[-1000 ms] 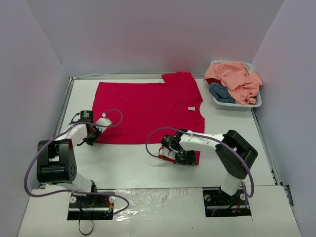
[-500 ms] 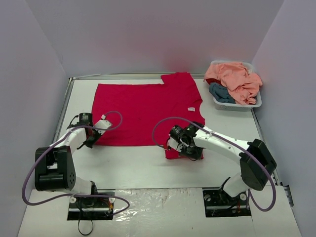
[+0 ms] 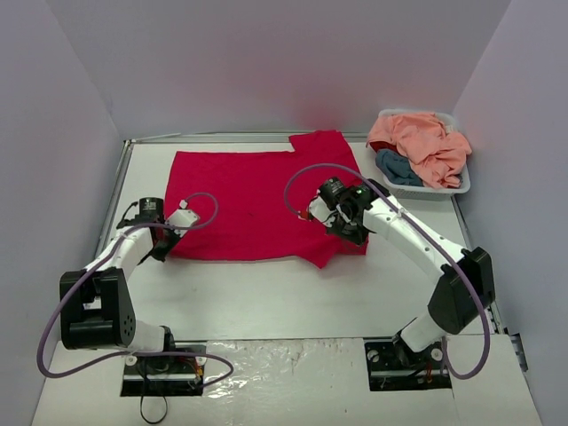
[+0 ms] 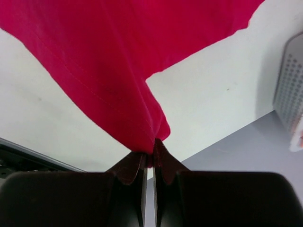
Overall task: Fold and stack the t-shirts
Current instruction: Fold the flattened tshirt in 1/3 of the way
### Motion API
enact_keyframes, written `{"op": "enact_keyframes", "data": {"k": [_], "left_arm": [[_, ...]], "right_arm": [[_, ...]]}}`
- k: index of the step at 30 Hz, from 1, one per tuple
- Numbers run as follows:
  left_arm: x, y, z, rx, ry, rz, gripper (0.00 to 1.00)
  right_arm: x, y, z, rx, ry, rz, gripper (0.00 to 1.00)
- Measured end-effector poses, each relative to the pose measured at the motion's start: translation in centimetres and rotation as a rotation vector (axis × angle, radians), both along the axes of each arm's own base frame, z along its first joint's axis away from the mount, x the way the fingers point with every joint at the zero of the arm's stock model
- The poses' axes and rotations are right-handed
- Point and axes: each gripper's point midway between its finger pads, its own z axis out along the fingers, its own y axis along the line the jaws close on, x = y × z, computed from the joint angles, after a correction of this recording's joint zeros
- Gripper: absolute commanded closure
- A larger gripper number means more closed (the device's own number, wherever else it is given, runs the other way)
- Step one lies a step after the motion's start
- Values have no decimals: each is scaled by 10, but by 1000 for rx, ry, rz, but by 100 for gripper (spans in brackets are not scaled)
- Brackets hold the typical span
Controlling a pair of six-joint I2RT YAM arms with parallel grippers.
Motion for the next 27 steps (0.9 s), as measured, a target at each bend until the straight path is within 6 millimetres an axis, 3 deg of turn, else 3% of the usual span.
{"op": "enact_keyframes", "data": {"k": [9,19,27], "left_arm": [[26,0,34,-8,-74,14,98],[29,1,37,-4,-64,17,98],[38,2,36,-1,-55,18,98]], "right_arm": [[59,19,9,-6,-57,-22,100],[114,26,27,-9,-166,-74,100],[145,19,23,-32,-204,-124,100]]}}
